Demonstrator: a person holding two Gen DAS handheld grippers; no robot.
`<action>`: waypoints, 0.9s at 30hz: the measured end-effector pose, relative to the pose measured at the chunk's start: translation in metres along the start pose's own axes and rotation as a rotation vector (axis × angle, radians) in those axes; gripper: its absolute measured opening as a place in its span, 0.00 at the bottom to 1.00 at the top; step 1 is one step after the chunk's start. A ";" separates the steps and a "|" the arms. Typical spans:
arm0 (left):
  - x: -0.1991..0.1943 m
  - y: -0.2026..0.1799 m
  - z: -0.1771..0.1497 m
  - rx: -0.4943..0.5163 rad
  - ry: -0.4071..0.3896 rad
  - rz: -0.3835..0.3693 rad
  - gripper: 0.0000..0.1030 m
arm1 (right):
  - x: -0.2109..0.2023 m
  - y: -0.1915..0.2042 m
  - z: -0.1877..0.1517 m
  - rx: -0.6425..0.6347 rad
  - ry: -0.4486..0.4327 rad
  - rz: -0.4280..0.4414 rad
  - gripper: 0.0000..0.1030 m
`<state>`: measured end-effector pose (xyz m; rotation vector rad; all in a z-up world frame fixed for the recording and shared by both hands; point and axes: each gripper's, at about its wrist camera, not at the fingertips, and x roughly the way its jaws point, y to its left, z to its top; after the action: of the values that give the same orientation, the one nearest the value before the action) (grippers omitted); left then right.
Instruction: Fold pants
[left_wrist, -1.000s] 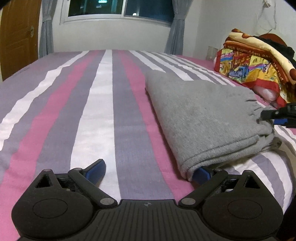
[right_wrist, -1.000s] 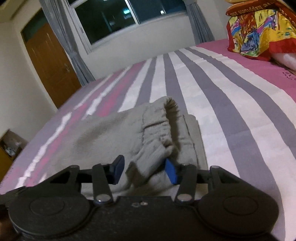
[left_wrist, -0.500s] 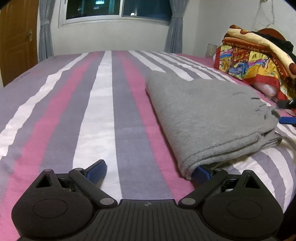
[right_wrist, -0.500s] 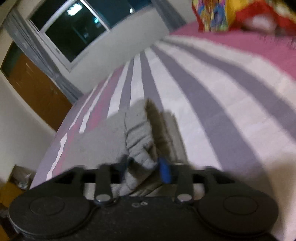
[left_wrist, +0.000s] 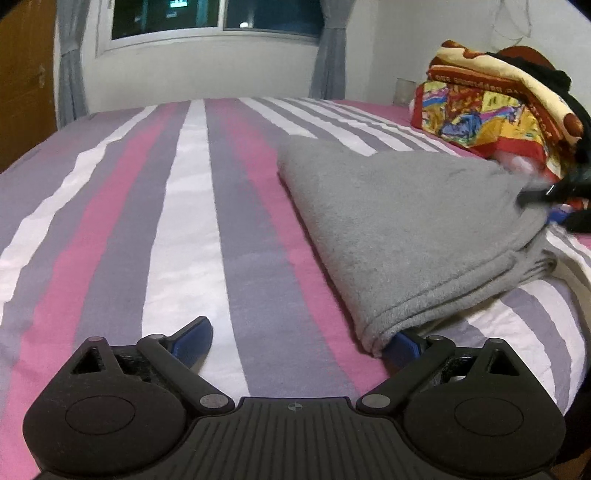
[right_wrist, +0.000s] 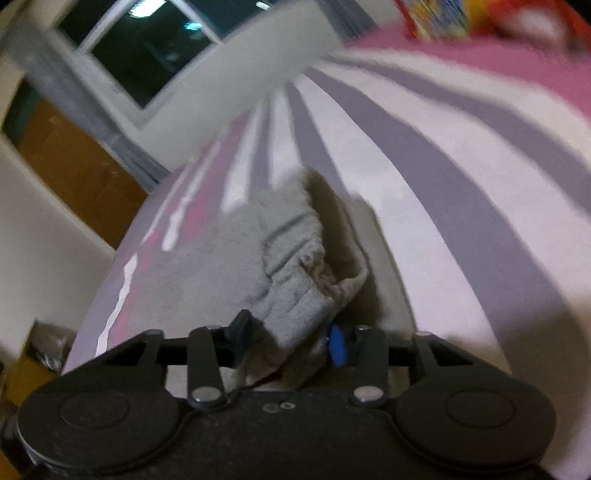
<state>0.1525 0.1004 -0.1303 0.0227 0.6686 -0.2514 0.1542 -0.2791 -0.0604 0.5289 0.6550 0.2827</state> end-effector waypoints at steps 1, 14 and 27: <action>0.000 -0.001 -0.001 -0.001 -0.004 0.005 0.94 | -0.011 0.008 0.002 -0.031 -0.040 0.027 0.37; 0.001 -0.002 -0.001 -0.018 0.007 0.007 0.94 | -0.004 -0.024 -0.011 0.045 -0.021 0.003 0.37; 0.004 -0.002 0.002 -0.015 0.047 0.003 0.94 | 0.015 -0.012 -0.024 -0.072 0.054 -0.131 0.43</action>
<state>0.1563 0.0974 -0.1309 0.0149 0.7168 -0.2431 0.1509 -0.2741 -0.0909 0.4083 0.7263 0.1968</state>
